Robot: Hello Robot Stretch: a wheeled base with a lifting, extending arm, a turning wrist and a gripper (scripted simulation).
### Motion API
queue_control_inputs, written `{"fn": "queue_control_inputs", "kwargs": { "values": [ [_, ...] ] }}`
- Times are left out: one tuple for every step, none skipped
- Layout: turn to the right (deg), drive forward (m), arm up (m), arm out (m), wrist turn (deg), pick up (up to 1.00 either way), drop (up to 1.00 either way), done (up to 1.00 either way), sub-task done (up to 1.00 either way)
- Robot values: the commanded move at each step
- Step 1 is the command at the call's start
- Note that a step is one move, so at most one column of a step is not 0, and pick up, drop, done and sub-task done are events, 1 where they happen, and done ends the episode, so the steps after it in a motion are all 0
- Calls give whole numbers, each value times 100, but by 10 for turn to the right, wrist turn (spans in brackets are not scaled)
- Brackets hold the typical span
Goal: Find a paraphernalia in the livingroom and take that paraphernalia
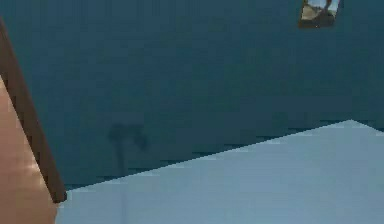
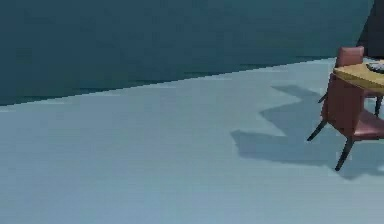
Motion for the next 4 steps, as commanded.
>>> {"fn": "queue_control_inputs", "kwargs": {
  "values": [
    [-450,0,0,0,0,0,0,0,0],
    [-150,0,0,0,0,0,0,0,0],
    [0,45,0,0,0,0,0,0,0],
    [-450,0,0,0,0,0,0,0,0]
  ]
}}
